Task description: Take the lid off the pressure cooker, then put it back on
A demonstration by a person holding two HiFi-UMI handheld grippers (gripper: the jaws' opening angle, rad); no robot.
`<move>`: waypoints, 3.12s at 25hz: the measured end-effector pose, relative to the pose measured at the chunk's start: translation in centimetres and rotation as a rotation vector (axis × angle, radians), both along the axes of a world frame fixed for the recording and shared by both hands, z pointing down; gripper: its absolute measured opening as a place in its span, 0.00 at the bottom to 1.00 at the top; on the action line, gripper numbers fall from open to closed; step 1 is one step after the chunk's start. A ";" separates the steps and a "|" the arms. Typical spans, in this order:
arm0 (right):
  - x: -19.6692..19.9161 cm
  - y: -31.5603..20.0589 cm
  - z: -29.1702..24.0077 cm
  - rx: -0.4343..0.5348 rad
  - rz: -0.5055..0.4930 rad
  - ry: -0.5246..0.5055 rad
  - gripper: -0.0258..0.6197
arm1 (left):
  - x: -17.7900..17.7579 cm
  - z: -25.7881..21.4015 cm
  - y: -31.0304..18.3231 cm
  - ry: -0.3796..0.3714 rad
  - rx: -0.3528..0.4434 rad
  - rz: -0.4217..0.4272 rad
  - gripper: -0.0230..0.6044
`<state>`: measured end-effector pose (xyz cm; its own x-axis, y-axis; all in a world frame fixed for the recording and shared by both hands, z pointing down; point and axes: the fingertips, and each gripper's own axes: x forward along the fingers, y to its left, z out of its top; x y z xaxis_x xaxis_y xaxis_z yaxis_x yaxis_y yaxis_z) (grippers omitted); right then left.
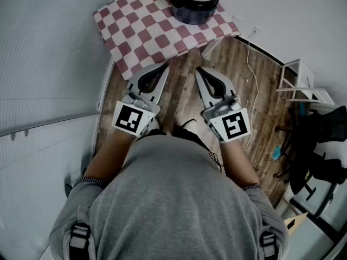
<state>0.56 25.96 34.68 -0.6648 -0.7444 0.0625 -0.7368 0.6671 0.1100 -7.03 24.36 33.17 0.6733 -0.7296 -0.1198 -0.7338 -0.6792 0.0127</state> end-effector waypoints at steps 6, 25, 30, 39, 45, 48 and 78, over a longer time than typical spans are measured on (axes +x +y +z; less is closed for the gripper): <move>1.8 0.4 0.5 -0.023 -0.017 -0.010 0.05 | 0.7 -0.4 0.6 -0.018 0.015 -0.023 0.06; 3.3 0.8 1.3 -0.055 -0.036 -0.011 0.06 | 0.6 0.8 1.4 -0.035 -0.028 -0.040 0.07; 3.5 0.6 1.2 -0.057 -0.031 -0.005 0.23 | 0.0 1.3 1.4 -0.066 -0.021 -0.050 0.19; 4.1 0.9 1.9 -0.118 -0.082 -0.025 0.48 | -0.2 1.8 1.6 -0.052 -0.046 -0.028 0.47; 5.2 1.4 2.4 -0.111 -0.062 0.017 0.53 | 1.1 2.0 2.6 -0.044 -0.052 0.040 0.52; 6.1 1.7 2.2 -0.108 -0.055 0.011 0.54 | 1.9 1.9 3.0 -0.055 -0.048 0.052 0.53; 14.7 3.6 2.3 -0.069 -0.127 0.001 0.54 | 13.6 2.0 4.3 -0.102 -0.042 0.025 0.53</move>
